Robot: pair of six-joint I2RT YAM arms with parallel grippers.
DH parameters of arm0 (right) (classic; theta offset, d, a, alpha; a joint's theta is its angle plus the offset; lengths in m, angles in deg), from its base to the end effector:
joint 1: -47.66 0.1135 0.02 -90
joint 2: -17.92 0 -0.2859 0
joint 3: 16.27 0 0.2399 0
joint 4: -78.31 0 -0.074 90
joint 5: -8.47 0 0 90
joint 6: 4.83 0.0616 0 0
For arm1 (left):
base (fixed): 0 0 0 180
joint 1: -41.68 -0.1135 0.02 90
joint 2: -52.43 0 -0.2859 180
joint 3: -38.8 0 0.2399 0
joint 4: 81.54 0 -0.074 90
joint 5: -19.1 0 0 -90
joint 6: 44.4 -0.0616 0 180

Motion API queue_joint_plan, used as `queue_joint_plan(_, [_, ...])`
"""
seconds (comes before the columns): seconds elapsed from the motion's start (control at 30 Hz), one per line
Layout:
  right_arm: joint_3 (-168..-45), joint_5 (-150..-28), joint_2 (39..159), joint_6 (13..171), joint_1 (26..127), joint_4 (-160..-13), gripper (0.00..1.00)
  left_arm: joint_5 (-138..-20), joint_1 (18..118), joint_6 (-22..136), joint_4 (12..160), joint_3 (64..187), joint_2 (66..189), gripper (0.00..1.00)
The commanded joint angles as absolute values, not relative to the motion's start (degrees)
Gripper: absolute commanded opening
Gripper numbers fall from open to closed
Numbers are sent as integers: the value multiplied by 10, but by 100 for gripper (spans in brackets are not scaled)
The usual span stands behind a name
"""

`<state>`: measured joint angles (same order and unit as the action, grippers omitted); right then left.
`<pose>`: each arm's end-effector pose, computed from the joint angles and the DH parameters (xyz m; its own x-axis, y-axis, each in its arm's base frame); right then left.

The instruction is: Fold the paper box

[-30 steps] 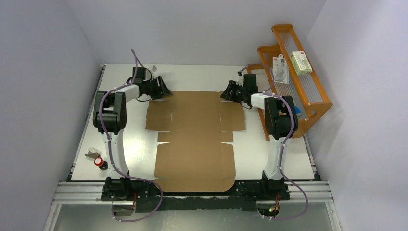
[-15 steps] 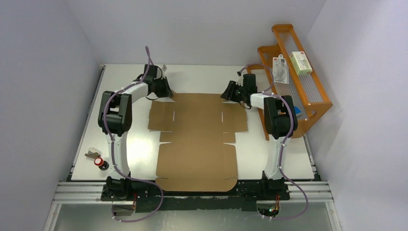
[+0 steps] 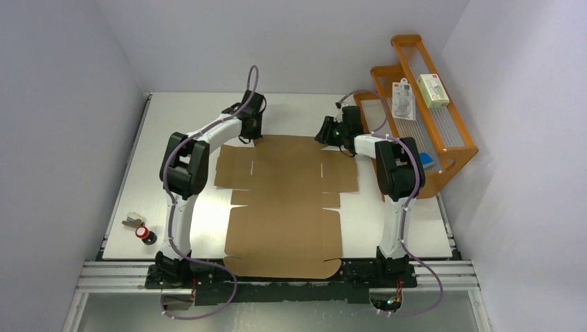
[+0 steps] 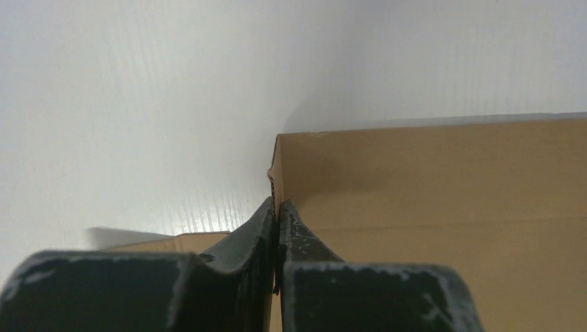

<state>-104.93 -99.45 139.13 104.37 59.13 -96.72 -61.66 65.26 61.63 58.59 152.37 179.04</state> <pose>0.4623 0.1131 0.1482 -0.7046 0.1763 -0.6874 -0.2083 0.8746 0.4378 0.4673 -0.1932 0.1813 -0.7872 0.0462 -0.6150 0.0923 0.9948 -0.0434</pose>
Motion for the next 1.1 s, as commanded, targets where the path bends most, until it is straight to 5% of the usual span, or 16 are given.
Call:
queue_joint_plan(0.0, [-1038, -974, 1377, 1034, 595, -935, 47, -550, 661, 603, 535, 1536, 1795, 11])
queue_joint_plan(0.3, [-1020, -944, 1328, 1034, 584, -918, 55, -631, 635, 620, 569, 1490, 1741, 48])
queue_joint_plan(0.53, [-1003, -938, 1312, 1029, 583, -909, 49, -737, 604, 657, 640, 1377, 1671, 69])
queue_joint_plan(0.8, [-1038, -896, 1306, 1010, 598, -866, 23, -771, 604, 699, 722, 1266, 1598, 76])
queue_joint_plan(1.07, [-1108, -732, 1327, 972, 668, -782, 8, -715, 604, 715, 748, 1199, 1543, 78])
